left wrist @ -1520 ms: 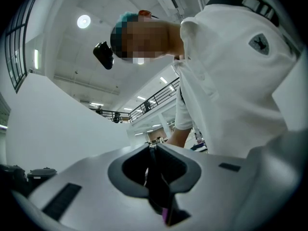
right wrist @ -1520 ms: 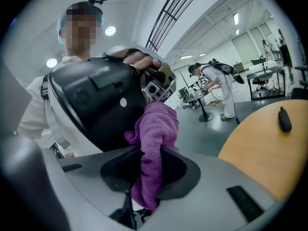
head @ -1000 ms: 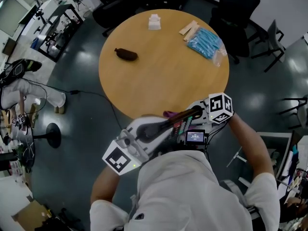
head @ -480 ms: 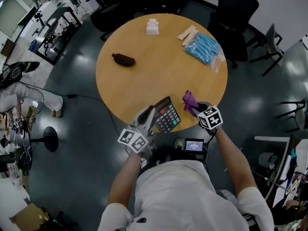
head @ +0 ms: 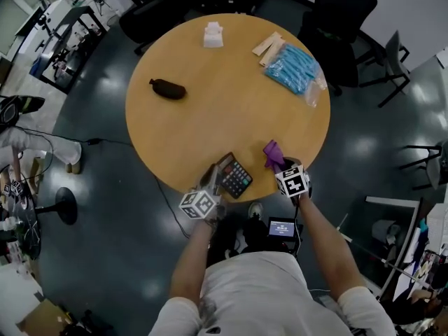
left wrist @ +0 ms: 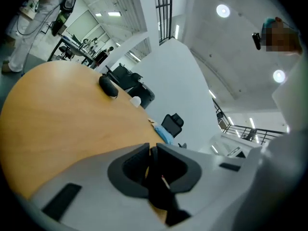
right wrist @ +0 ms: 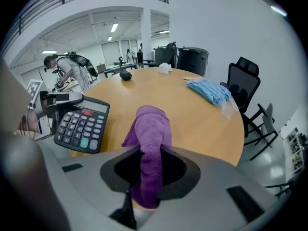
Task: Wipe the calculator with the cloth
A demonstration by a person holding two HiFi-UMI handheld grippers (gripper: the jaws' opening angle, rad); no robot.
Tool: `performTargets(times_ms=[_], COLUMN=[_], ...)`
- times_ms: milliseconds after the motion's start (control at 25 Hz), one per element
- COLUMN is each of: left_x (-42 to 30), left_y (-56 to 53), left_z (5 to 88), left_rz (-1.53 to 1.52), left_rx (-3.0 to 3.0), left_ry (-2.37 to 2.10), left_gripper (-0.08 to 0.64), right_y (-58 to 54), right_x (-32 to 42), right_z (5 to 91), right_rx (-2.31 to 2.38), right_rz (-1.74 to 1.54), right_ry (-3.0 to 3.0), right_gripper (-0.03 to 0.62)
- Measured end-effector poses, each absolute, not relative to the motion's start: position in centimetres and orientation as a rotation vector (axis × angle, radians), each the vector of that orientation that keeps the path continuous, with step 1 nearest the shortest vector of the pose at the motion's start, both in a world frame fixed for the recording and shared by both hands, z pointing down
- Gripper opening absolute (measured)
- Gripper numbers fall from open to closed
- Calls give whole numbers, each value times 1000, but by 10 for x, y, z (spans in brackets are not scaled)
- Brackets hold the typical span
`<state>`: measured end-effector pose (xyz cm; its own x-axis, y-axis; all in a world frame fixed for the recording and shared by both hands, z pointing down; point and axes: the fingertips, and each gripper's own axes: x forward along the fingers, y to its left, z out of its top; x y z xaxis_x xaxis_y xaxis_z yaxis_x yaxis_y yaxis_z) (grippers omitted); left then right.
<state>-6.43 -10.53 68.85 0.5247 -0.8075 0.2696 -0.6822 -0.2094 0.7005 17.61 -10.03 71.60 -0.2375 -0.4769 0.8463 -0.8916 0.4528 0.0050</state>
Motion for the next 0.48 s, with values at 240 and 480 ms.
performTargets(times_ms=[240, 480], left_x=[-61, -54], left_y=[-117, -121], left_z=[712, 725], left_rz=[-115, 83], left_rx=[1940, 1994], left_ry=[-1222, -1229], left_gripper=[46, 76], right_y=[-102, -108], right_x=[177, 174], right_z=[731, 743], right_rx=[1143, 1134], right_rz=[650, 645], right_ry=[-1823, -1811], right_gripper=[87, 87])
